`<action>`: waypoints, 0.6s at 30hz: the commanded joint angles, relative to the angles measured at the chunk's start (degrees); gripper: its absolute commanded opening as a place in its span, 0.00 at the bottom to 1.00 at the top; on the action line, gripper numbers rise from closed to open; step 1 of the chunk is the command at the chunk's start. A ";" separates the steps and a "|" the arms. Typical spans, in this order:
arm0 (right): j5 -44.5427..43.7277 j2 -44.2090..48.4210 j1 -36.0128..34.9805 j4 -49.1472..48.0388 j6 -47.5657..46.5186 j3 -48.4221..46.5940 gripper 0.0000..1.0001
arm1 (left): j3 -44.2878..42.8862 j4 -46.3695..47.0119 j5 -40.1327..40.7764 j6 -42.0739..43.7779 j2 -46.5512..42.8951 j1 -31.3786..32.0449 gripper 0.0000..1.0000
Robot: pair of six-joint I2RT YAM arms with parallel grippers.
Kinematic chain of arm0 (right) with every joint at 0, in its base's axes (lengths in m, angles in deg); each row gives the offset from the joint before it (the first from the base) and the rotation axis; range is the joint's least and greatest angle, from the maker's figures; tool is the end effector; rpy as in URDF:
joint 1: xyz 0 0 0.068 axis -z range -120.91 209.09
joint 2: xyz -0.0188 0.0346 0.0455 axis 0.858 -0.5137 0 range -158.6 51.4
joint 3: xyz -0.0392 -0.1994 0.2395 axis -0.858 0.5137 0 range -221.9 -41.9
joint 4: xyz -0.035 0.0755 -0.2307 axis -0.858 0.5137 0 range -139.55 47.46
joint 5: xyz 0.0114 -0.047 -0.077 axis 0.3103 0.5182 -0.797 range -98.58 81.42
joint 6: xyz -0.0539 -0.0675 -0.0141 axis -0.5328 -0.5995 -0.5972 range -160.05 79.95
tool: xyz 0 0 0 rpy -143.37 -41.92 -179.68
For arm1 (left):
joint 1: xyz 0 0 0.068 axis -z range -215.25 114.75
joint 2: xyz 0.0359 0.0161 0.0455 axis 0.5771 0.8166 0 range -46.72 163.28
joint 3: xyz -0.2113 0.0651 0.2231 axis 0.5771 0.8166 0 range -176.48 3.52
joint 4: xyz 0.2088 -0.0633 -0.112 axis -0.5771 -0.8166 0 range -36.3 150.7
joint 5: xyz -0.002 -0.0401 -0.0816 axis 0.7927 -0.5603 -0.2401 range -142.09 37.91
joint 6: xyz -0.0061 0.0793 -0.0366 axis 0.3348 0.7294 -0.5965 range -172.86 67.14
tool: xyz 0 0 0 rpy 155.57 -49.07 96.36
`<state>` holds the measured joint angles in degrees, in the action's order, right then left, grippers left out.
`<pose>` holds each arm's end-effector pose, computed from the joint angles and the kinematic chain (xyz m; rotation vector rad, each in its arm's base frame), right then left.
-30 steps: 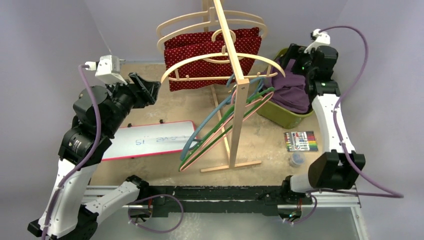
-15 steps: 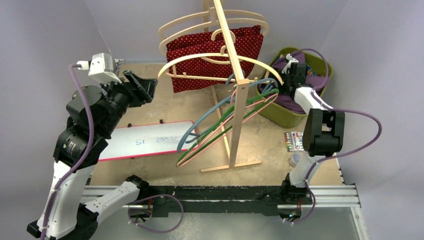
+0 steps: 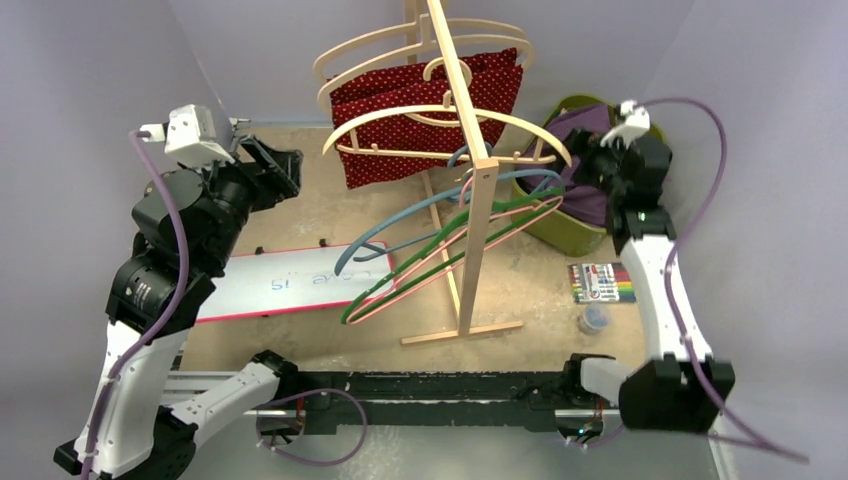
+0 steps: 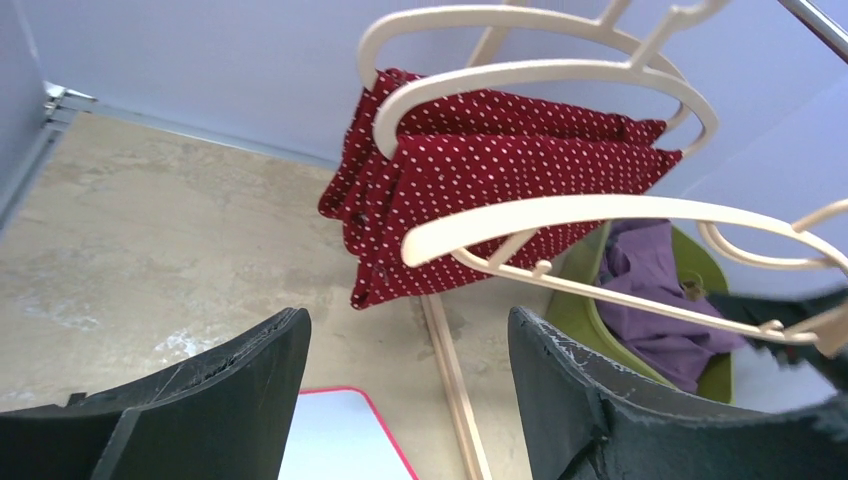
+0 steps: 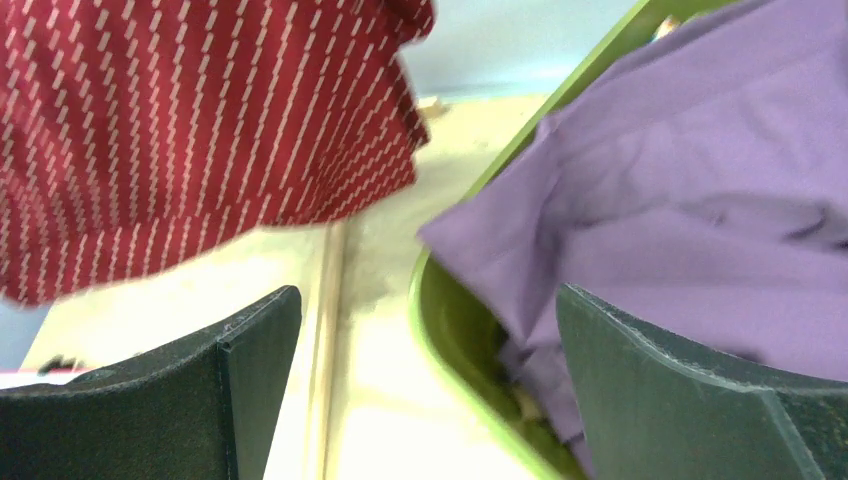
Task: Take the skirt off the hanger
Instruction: Place the skirt in the bin, then pick up the hanger from the clothesline.
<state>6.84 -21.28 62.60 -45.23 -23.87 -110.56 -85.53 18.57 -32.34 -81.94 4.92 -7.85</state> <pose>0.3080 0.0018 0.4285 0.0957 1.7243 0.3942 0.1192 -0.0323 0.5277 -0.2882 1.6440 -0.4654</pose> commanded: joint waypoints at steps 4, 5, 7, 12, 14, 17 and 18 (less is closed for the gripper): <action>6.87 8.60 0.11 -1.68 -0.08 17.41 0.97 | -3.96 -0.94 9.51 -2.03 0.42 -0.33 0.72; 5.09 9.14 0.10 1.22 -1.87 16.48 0.97 | -4.81 -0.72 9.20 -2.18 1.17 -0.33 0.72; 1.56 10.96 0.11 5.01 -4.11 14.96 0.97 | -6.51 0.60 7.88 -1.77 2.87 -0.28 0.68; 5.72 16.76 0.13 2.95 -1.79 17.33 0.97 | -8.57 5.40 3.09 1.33 8.68 -0.33 0.63; 7.09 18.38 0.10 1.59 -0.56 19.15 0.97 | -11.03 6.13 0.16 2.07 11.73 -0.33 0.63; 6.03 19.33 0.11 4.51 -1.42 19.26 0.97 | -12.51 10.81 -3.85 5.20 14.42 -0.33 0.73; 5.48 19.57 0.12 5.47 -1.94 18.97 0.97 | -12.79 12.31 -4.64 6.52 15.23 -0.28 0.79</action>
<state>11.96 -2.36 62.57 -40.70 -25.09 -92.01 -95.68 22.83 -30.85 -80.46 17.27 -7.87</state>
